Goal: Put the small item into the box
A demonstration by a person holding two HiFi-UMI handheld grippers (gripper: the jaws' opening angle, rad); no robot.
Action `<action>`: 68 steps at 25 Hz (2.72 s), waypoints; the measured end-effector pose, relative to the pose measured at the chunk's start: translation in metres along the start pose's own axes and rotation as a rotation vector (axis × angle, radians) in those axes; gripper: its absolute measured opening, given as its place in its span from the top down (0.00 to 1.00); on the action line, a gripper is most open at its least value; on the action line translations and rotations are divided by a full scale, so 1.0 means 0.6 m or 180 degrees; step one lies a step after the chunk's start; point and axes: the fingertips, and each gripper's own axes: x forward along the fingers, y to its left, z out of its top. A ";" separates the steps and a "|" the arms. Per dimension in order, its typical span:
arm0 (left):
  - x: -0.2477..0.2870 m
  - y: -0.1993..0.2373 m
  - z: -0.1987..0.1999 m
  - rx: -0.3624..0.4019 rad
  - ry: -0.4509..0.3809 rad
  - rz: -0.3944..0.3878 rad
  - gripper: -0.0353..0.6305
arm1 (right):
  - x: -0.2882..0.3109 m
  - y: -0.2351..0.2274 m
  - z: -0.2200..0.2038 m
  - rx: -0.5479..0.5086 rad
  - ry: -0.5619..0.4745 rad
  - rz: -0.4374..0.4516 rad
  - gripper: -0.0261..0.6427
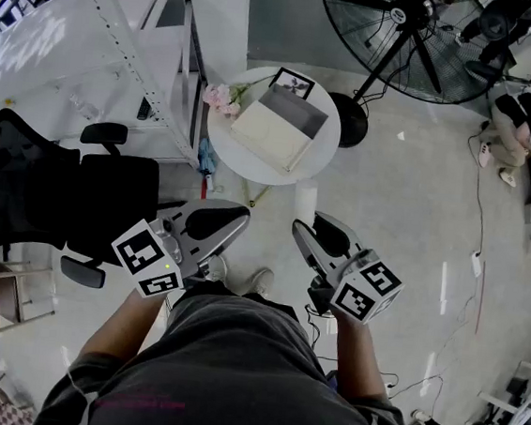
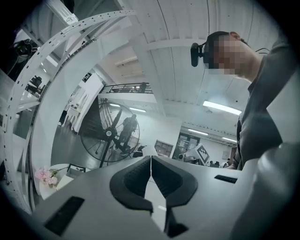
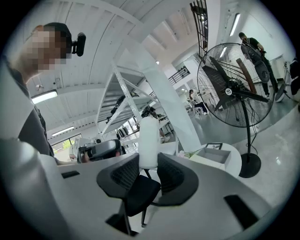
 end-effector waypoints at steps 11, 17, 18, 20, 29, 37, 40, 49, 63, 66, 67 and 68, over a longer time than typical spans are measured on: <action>0.034 -0.036 -0.022 -0.0007 -0.0006 0.0074 0.91 | -0.046 -0.027 -0.007 0.0046 0.0010 0.0061 0.77; 0.043 -0.057 -0.040 0.0001 0.0028 0.0172 0.91 | -0.068 -0.040 -0.017 0.0102 0.0005 0.0133 0.77; 0.044 -0.060 -0.042 0.0004 0.0034 0.0186 0.91 | -0.071 -0.041 -0.019 0.0107 0.0002 0.0144 0.77; 0.048 -0.066 -0.043 0.0023 0.0042 0.0204 0.91 | -0.077 -0.043 -0.020 0.0110 -0.0008 0.0162 0.77; 0.070 -0.078 -0.040 0.0138 0.0089 0.0234 0.91 | -0.094 -0.060 -0.012 0.0095 -0.0045 0.0187 0.77; 0.077 -0.039 -0.032 0.0106 0.0040 0.0266 0.91 | -0.067 -0.079 0.003 0.0074 -0.0010 0.0156 0.77; 0.077 -0.013 -0.028 0.0076 0.0006 0.0272 0.91 | -0.048 -0.088 0.010 0.0043 0.0022 0.0130 0.77; 0.087 0.113 0.001 0.0010 -0.0021 0.0211 0.91 | 0.060 -0.130 0.044 0.0039 0.0066 0.0029 0.77; 0.111 0.342 0.074 -0.0066 0.0028 0.0071 0.91 | 0.254 -0.213 0.126 0.0051 0.0087 -0.0156 0.77; 0.107 0.380 0.090 -0.0071 0.0020 0.0042 0.91 | 0.289 -0.220 0.144 0.0058 0.0079 -0.0208 0.77; 0.108 0.392 0.096 -0.0072 0.0021 0.0029 0.91 | 0.300 -0.222 0.151 0.0059 0.0074 -0.0224 0.77; 0.109 0.404 0.102 -0.0073 0.0024 0.0015 0.91 | 0.310 -0.225 0.158 0.0060 0.0068 -0.0241 0.77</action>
